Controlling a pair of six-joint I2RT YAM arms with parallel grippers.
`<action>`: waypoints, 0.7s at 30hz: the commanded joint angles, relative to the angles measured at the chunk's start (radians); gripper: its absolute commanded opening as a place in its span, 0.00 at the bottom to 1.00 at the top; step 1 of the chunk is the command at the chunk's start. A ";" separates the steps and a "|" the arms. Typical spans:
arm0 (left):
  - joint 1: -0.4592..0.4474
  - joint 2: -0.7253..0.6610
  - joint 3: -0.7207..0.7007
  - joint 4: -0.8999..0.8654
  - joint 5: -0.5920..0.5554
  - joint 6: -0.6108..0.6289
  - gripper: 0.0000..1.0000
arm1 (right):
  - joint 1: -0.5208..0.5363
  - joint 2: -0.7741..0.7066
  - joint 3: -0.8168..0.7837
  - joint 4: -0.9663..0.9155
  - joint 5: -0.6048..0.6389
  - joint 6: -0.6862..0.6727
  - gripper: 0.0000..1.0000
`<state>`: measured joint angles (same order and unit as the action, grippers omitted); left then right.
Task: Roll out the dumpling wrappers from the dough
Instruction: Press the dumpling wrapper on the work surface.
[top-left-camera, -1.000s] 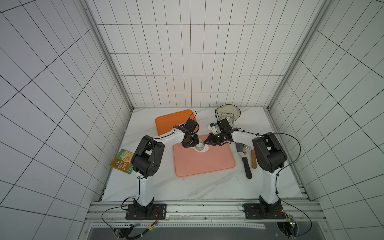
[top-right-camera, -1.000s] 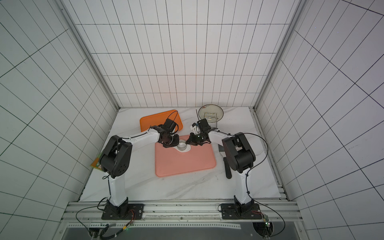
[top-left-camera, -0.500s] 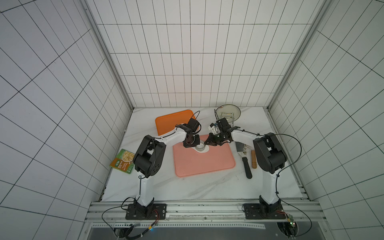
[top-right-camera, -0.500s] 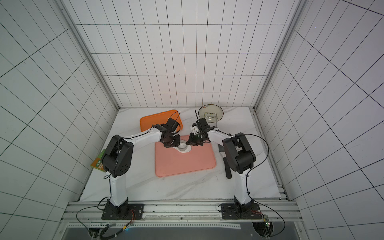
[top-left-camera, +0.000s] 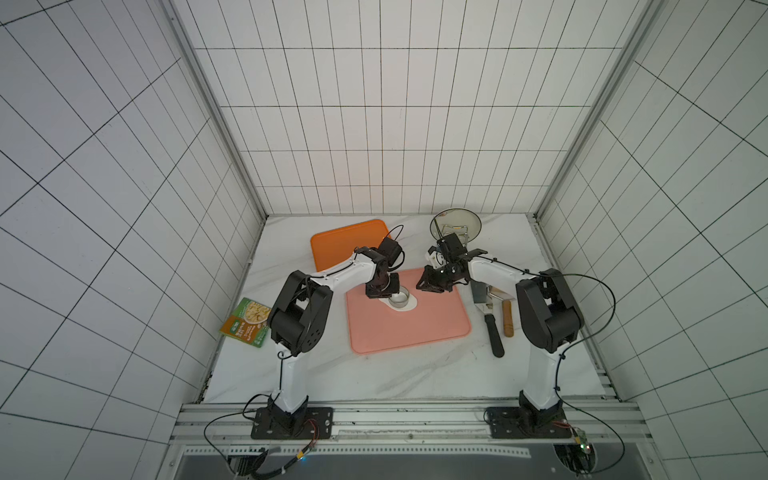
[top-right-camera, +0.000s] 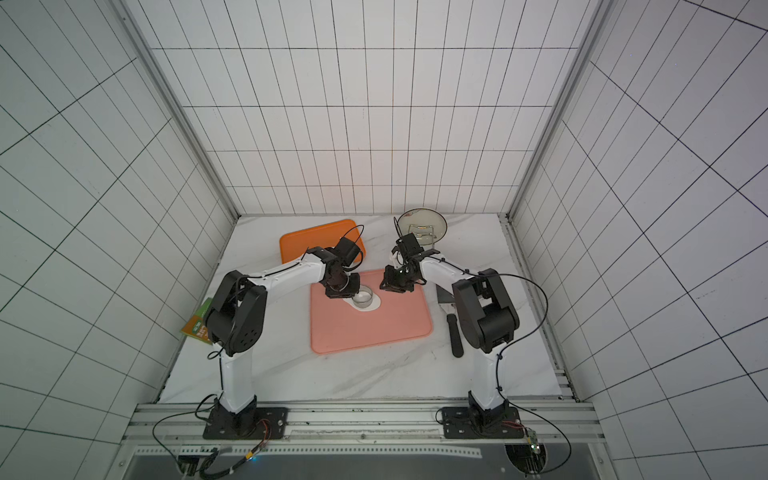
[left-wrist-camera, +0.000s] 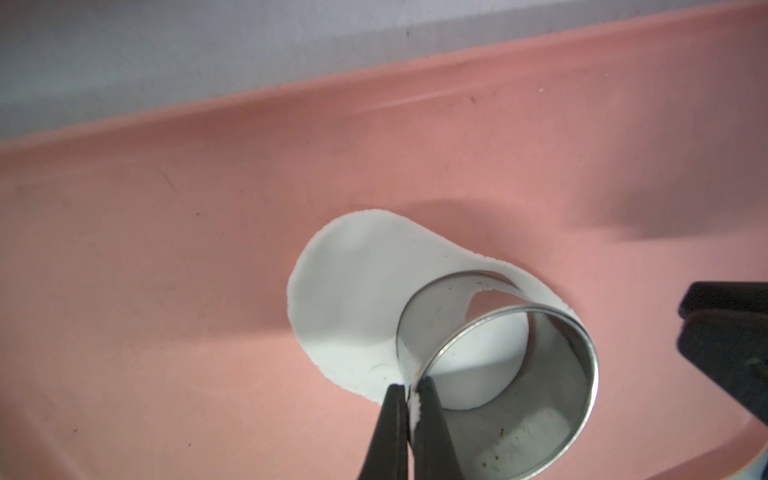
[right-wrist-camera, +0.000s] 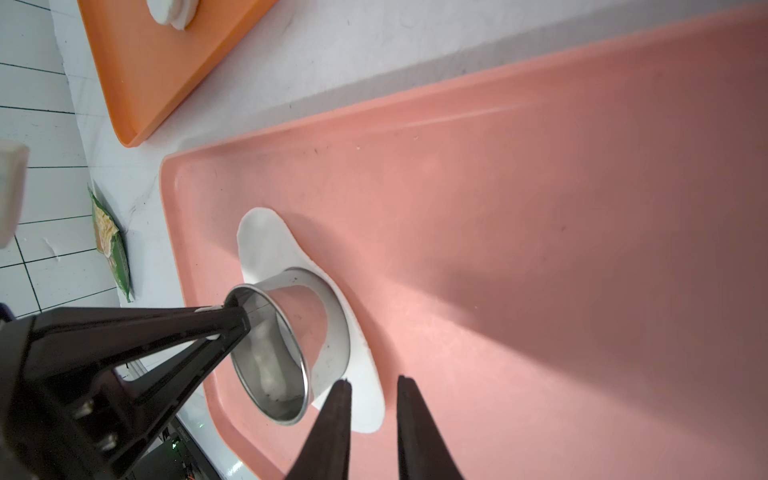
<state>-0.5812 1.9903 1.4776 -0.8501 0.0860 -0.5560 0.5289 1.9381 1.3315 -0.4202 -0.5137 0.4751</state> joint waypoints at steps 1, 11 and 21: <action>-0.003 0.017 0.015 -0.036 -0.027 0.012 0.00 | -0.013 -0.054 0.003 -0.026 0.019 -0.014 0.25; -0.005 0.006 0.001 -0.028 -0.027 0.010 0.00 | -0.026 -0.108 -0.131 0.053 -0.078 0.015 0.31; -0.006 0.001 -0.017 -0.017 -0.025 0.007 0.00 | -0.024 -0.103 -0.250 0.191 -0.186 0.072 0.32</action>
<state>-0.5838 1.9903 1.4757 -0.8539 0.0776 -0.5564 0.5098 1.8503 1.1126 -0.2939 -0.6502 0.5190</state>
